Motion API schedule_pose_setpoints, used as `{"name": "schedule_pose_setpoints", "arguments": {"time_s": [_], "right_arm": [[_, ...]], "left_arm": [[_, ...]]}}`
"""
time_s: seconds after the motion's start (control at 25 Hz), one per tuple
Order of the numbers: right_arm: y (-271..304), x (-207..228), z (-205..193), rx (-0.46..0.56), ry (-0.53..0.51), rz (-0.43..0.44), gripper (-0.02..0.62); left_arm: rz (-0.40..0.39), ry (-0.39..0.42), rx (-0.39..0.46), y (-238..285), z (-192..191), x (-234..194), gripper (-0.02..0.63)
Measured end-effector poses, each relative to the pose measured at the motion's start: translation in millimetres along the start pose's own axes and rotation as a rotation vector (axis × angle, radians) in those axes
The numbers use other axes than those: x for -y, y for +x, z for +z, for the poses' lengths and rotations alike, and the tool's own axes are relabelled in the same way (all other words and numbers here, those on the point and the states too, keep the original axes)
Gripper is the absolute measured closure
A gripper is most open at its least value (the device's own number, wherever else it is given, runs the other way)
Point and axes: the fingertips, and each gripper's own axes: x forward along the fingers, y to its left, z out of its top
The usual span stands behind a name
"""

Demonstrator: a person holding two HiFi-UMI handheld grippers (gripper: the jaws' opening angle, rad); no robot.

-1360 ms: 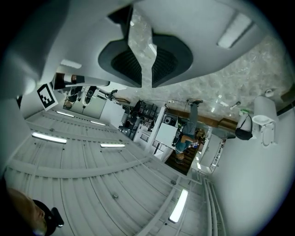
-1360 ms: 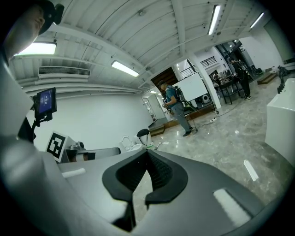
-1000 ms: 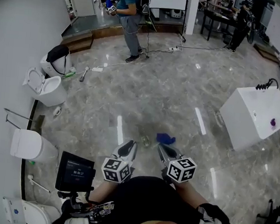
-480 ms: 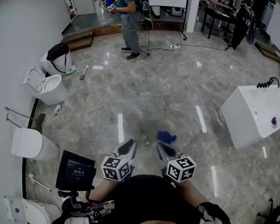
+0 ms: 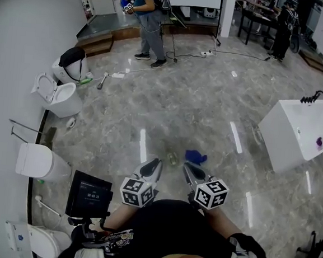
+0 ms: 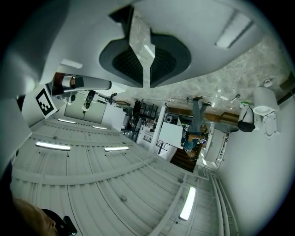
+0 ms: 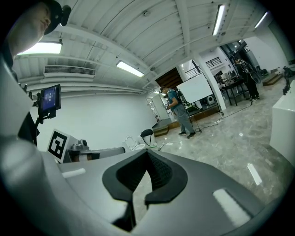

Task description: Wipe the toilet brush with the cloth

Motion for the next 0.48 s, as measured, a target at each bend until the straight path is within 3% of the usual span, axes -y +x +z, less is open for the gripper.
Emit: {"name": "schedule_pose_setpoints", "arguments": {"time_s": [0.48], "right_arm": [[-4.9,0.3,-2.3,-0.005,0.003,0.001,0.595]], "left_arm": [[0.004,-0.013,-0.006,-2.4,-3.4,2.4,0.555]]}}
